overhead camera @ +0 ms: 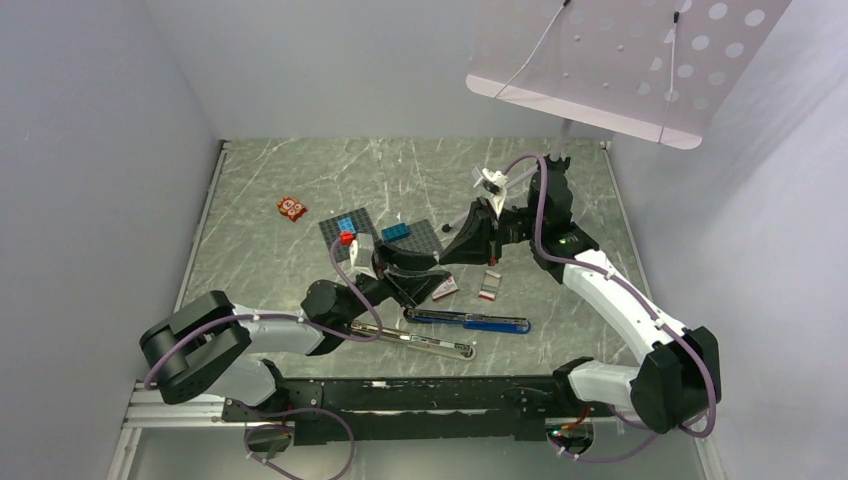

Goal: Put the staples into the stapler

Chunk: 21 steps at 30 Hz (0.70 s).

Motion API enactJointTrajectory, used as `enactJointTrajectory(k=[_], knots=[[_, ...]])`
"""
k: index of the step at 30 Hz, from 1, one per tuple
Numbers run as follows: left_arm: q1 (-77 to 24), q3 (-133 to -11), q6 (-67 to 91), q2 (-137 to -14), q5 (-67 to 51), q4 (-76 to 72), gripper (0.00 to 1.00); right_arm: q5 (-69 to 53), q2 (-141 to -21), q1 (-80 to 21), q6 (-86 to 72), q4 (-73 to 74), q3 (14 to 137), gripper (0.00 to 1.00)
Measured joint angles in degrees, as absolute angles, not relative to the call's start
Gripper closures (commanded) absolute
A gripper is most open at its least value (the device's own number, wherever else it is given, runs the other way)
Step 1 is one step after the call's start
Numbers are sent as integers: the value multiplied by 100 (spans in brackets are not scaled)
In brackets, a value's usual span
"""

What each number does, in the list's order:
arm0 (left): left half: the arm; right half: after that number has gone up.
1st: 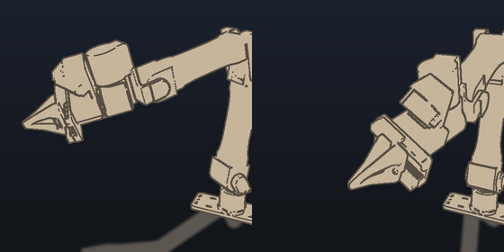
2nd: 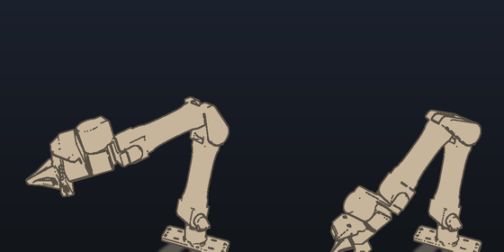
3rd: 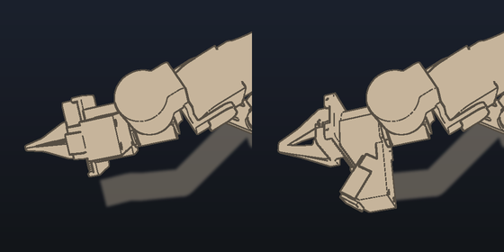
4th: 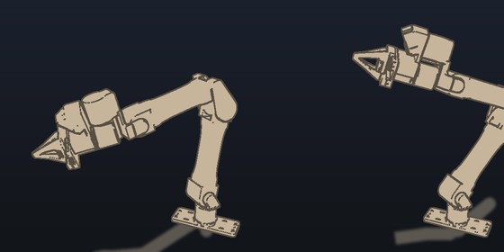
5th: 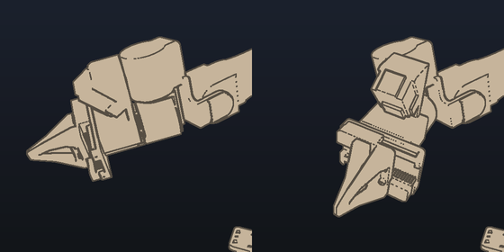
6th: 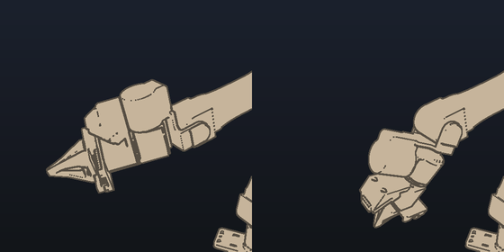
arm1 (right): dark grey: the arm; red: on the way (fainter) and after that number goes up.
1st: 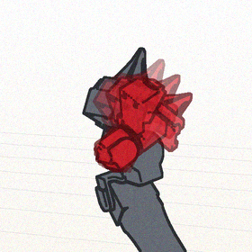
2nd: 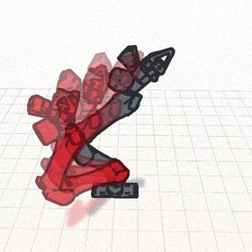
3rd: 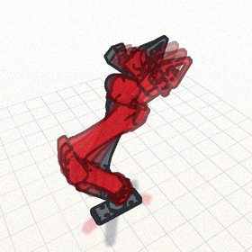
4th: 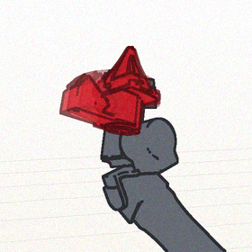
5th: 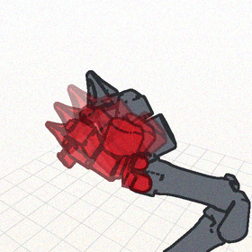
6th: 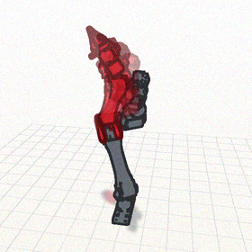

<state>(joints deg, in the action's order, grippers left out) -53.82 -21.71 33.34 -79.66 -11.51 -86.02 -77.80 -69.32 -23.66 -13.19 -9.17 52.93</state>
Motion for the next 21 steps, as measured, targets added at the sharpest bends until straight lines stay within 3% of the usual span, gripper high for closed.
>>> enactJointTrajectory(k=[21], knots=[[-5384, -2161, 3194, -7846, -1066, -8611, 65, -7782, -6932, -2366, -1592, -1203, 5223, 100]])
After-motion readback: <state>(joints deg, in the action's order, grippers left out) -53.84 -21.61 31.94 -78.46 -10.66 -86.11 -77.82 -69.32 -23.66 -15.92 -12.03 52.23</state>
